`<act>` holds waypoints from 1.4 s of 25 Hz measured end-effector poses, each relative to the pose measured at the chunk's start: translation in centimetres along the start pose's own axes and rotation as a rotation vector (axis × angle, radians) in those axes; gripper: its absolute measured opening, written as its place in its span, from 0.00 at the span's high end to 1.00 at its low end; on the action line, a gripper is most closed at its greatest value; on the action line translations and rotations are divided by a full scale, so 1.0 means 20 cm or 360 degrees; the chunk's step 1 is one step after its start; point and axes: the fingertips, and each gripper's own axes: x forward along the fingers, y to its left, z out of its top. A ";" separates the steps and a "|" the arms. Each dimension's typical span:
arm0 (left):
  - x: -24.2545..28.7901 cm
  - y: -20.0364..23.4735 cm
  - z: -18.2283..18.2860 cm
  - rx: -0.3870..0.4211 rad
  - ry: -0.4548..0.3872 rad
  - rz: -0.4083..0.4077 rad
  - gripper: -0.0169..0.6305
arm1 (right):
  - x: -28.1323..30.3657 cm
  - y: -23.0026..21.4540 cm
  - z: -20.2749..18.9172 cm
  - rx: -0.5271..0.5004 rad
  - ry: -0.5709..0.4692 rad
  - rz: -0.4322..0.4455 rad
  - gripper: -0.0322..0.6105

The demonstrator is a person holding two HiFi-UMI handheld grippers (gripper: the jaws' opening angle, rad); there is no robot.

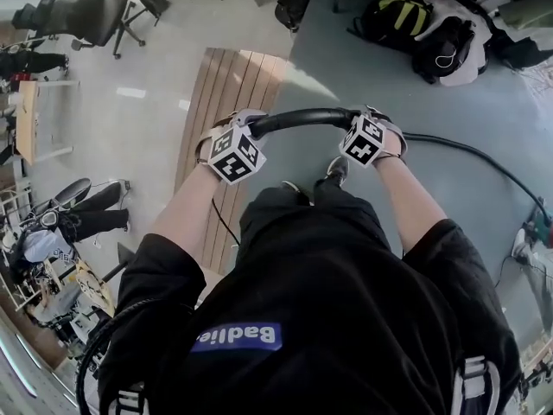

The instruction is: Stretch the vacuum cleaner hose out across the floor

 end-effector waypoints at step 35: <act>1.44 0.68 -1.65 0.0015 0.0395 -0.0253 0.91 | 1.37 0.19 -0.32 0.0729 0.0202 -0.0049 0.63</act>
